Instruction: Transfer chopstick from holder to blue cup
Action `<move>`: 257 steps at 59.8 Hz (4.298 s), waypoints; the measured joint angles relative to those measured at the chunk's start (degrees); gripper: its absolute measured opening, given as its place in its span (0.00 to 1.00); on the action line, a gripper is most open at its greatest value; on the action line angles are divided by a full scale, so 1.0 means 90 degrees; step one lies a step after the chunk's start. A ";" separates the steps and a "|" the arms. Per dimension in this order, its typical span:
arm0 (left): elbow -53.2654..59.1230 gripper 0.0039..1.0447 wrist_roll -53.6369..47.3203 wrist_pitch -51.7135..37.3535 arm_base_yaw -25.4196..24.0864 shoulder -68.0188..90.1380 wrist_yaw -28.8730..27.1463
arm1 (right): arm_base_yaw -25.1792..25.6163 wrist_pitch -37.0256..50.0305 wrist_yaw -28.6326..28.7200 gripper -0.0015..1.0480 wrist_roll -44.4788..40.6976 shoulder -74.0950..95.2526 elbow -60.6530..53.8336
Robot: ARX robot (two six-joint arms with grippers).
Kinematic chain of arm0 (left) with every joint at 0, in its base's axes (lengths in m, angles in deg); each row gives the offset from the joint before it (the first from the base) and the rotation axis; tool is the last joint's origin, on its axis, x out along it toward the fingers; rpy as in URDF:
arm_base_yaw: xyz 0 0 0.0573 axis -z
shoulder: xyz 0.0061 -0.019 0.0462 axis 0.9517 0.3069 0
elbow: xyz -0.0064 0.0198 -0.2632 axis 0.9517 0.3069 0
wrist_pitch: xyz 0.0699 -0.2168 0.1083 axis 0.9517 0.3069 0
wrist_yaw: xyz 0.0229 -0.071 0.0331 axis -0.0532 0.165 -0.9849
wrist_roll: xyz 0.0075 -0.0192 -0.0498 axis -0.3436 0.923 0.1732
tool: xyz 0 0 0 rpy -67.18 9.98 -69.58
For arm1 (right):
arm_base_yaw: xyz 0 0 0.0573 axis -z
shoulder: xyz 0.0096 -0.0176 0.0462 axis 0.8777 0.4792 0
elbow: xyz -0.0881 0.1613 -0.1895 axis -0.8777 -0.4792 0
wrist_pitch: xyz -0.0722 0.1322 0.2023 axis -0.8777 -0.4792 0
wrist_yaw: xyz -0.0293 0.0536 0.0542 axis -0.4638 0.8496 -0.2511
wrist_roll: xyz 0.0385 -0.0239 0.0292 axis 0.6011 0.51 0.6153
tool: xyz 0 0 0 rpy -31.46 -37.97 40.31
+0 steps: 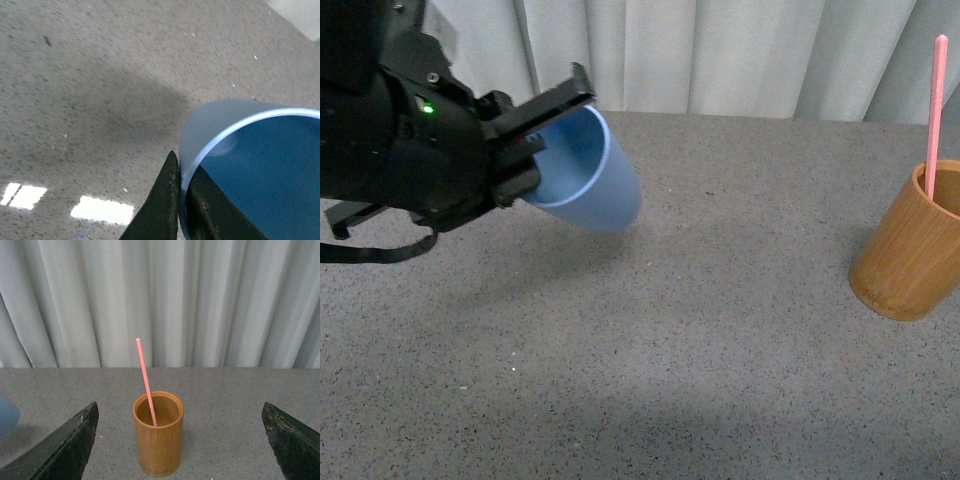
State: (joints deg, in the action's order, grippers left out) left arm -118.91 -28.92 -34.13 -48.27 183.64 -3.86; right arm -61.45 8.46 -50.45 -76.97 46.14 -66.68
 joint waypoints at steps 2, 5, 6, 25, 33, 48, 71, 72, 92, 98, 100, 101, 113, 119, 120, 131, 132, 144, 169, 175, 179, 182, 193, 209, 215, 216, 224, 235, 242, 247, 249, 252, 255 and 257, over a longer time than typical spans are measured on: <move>-0.0041 0.03 0.0000 0.0024 0.0104 0.0019 -0.0012 | 0.0000 0.0000 0.0000 0.91 0.0000 0.0000 0.0000; -0.0151 0.03 -0.0002 0.0097 0.0311 0.0090 -0.0061 | 0.0000 0.0000 0.0000 0.91 0.0000 0.0000 0.0000; -0.0168 0.03 -0.0002 0.0107 0.0342 0.0107 -0.0068 | 0.0000 0.0000 0.0000 0.91 0.0000 0.0000 0.0000; -0.0413 0.03 0.0119 0.0146 0.0869 0.0869 -0.0095 | 0.0000 0.0000 0.0000 0.91 0.0000 0.0000 0.0000; -0.0539 0.03 0.0187 0.0134 0.0869 0.1054 -0.0185 | 0.0000 0.0000 0.0000 0.91 0.0000 0.0000 0.0000; -0.0709 0.03 0.0289 0.0199 0.1112 0.1236 -0.0221 | 0.0000 0.0000 0.0000 0.91 0.0000 0.0000 0.0000; -0.0840 0.03 0.0272 0.0391 0.1350 0.1333 -0.0296 | 0.0000 0.0000 0.0000 0.91 0.0000 0.0000 0.0000; -0.0845 0.03 0.0270 0.0396 0.1353 0.1333 -0.0299 | 0.0000 0.0000 0.0000 0.91 0.0000 0.0000 0.0000; -0.0862 0.03 0.0216 0.0444 0.1358 0.1333 -0.0406 | 0.0000 0.0000 0.0000 0.91 0.0000 0.0000 0.0000; -0.0862 0.03 0.0211 0.0444 0.1370 0.1336 -0.0430 | 0.0000 0.0000 0.0000 0.91 0.0000 0.0000 0.0000; -0.0862 0.03 0.0211 0.0444 0.1377 0.1338 -0.0440 | 0.0000 0.0000 0.0000 0.91 0.0000 0.0000 0.0000; -0.0862 0.03 0.0211 0.0444 0.1377 0.1338 -0.0442 | 0.0000 0.0000 0.0000 0.91 0.0000 0.0000 0.0000; -0.0865 0.03 0.0202 0.0444 0.1399 0.1358 -0.0457 | 0.0000 0.0000 0.0000 0.91 0.0000 0.0000 0.0000; -0.0872 0.03 0.0180 0.0444 0.1401 0.1370 -0.0461 | 0.0000 0.0000 0.0000 0.91 0.0000 0.0000 0.0000; -0.0877 0.03 0.0172 0.0444 0.1401 0.1375 -0.0461 | 0.0000 0.0000 0.0000 0.91 0.0000 0.0000 0.0000; -0.0937 0.28 0.0112 0.0444 0.1409 0.1392 -0.0444 | 0.0000 0.0000 0.0000 0.91 0.0000 0.0000 0.0000; -0.0942 0.30 0.0107 0.0444 0.1409 0.1392 -0.0444 | 0.0000 0.0000 0.0000 0.91 0.0000 0.0000 0.0000; -0.0971 0.65 0.0068 0.0444 0.1411 0.1396 -0.0442 | 0.0000 0.0000 0.0000 0.91 0.0000 0.0000 0.0000; -0.1059 0.94 0.0022 0.0512 0.1222 0.1105 -0.0391 | 0.0000 0.0000 0.0000 0.91 0.0000 0.0000 0.0000; -0.0945 0.94 -0.0017 0.0413 0.1059 0.0818 -0.0369 | 0.0000 0.0000 0.0000 0.91 0.0000 0.0000 0.0000; -0.0517 0.88 -0.0588 -0.0748 0.0974 0.0784 -0.1052 | 0.0000 0.0000 0.0000 0.91 0.0000 0.0000 0.0000; 0.0022 0.81 -0.1379 -0.2188 0.0857 0.0789 -0.1746 | 0.0000 0.0000 0.0002 0.91 0.0000 0.0000 0.0000; 0.2625 0.50 -0.3645 -0.6394 -0.0466 -0.0522 -0.1358 | 0.0000 -0.0002 -0.0017 0.91 0.0000 0.0000 0.0000; 0.4879 0.03 -0.4146 -0.3500 -0.2623 -0.5229 0.0631 | 0.0000 -0.0002 0.0007 0.91 -0.0002 0.0000 0.0000; 0.4884 0.03 -0.4216 -0.1297 -0.2623 -0.7560 0.0719 | 0.0000 0.0000 0.0000 0.91 0.0000 0.0000 0.0000; 0.4884 0.03 -0.4223 -0.0716 -0.2623 -0.8160 0.0719 | 0.0000 -0.0002 -0.0002 0.91 -0.0002 0.0000 0.0000; 0.4881 0.03 -0.4245 0.1270 -0.2633 -1.0591 0.0712 | -0.0002 -0.0002 -0.0017 0.91 0.0000 0.0000 0.0000; 0.4881 0.03 -0.4248 0.1379 -0.2633 -1.0873 0.0709 | 0.0000 -0.0002 0.0000 0.91 0.0000 0.0000 0.0000; 0.4881 0.03 -0.4250 0.1379 -0.2633 -1.0875 0.0712 | 0.0000 -0.0002 -0.0002 0.91 0.0000 0.0000 0.0000; 0.4881 0.03 -0.4248 0.1379 -0.2633 -1.0875 0.0709 | 0.0000 -0.0002 -0.0002 0.91 0.0000 0.0000 0.0000; 0.4881 0.07 -0.4248 0.1379 -0.2633 -1.0875 0.0709 | 0.0000 -0.0002 0.0002 0.91 0.0000 0.0000 0.0000; 0.4881 0.15 -0.4248 0.1379 -0.2633 -1.0875 0.0707 | 0.0000 -0.0002 0.0000 0.91 -0.0002 0.0000 0.0000; 0.4881 0.26 -0.4250 0.1379 -0.2633 -1.0877 0.0709 | -0.0248 0.0015 -0.0765 0.91 0.0119 0.0121 0.0024; 0.4881 0.31 -0.4250 0.1379 -0.2633 -1.0875 0.0709 | -0.0508 0.0146 -0.1433 0.91 0.0192 0.0328 0.0075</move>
State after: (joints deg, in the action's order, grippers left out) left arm -74.98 -67.17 -21.72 -71.96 85.76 2.52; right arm -66.01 9.77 -63.35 -75.24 49.09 -66.00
